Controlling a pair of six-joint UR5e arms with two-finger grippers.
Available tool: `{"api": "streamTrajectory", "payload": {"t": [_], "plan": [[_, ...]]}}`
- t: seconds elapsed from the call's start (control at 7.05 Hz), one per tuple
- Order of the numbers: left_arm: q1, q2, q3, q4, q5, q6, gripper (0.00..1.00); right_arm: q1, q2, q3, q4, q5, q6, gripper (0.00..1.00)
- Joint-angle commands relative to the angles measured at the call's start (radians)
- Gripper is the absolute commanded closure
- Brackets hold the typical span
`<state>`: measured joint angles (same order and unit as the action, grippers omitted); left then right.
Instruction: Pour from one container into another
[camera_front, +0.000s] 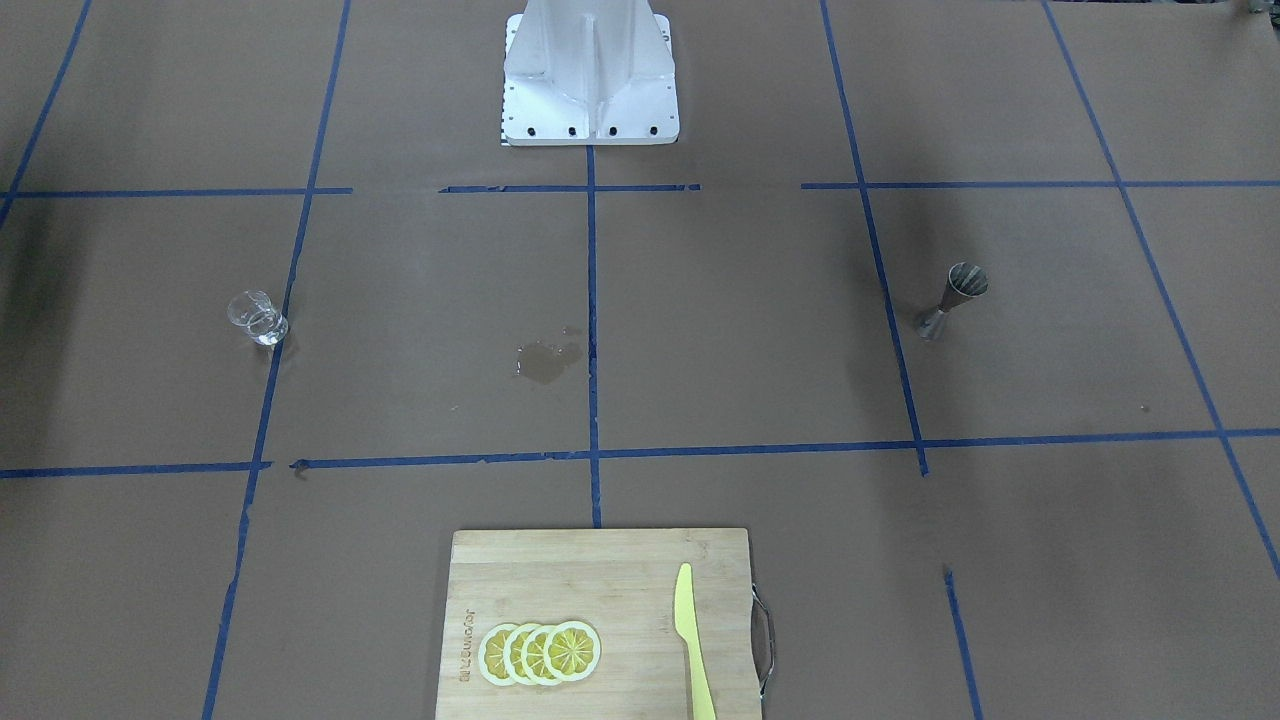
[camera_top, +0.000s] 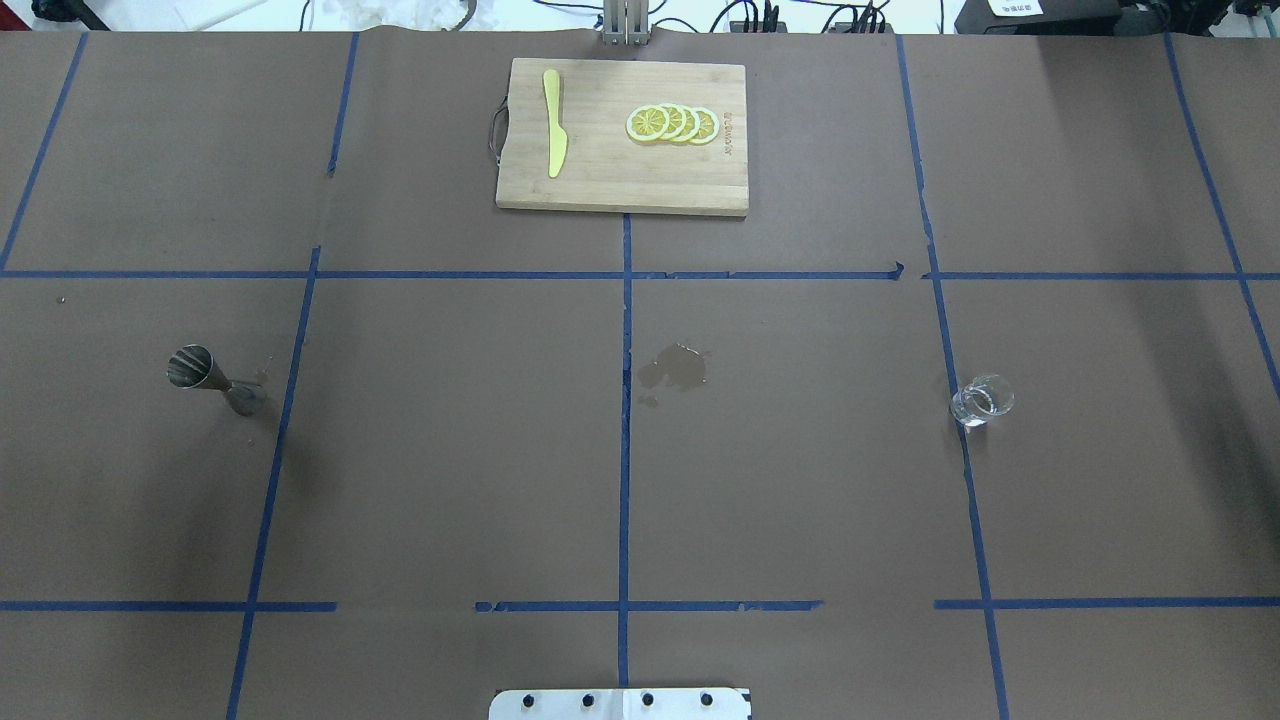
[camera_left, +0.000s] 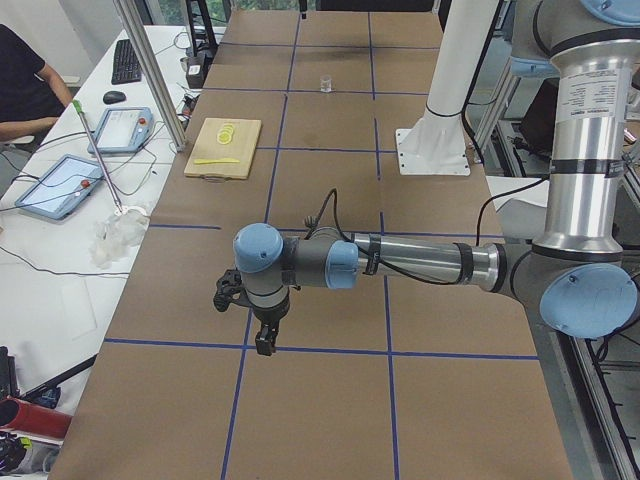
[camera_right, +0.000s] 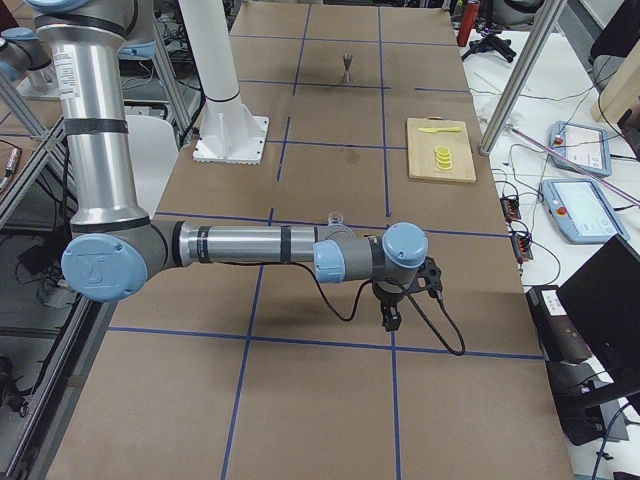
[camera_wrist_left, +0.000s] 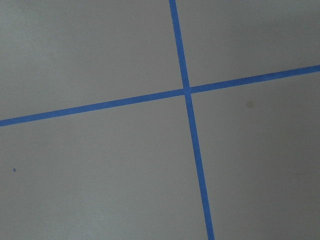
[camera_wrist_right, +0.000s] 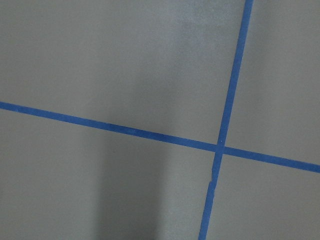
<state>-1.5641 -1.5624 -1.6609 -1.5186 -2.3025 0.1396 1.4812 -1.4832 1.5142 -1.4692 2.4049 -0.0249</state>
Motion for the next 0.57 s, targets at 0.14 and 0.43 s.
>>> {"api": "streamTrajectory", "payload": {"t": [0.14, 0.43], "plan": [[0.001, -0.001, -0.016, -0.003, -0.038, -0.002, 0.00, 0.001, -0.002, 0.000, 0.000, 0.000, 0.003, 0.00], [0.003, -0.001, -0.023, -0.012, -0.040, 0.000, 0.00, 0.001, -0.002, 0.001, 0.003, 0.000, 0.005, 0.00]]}}
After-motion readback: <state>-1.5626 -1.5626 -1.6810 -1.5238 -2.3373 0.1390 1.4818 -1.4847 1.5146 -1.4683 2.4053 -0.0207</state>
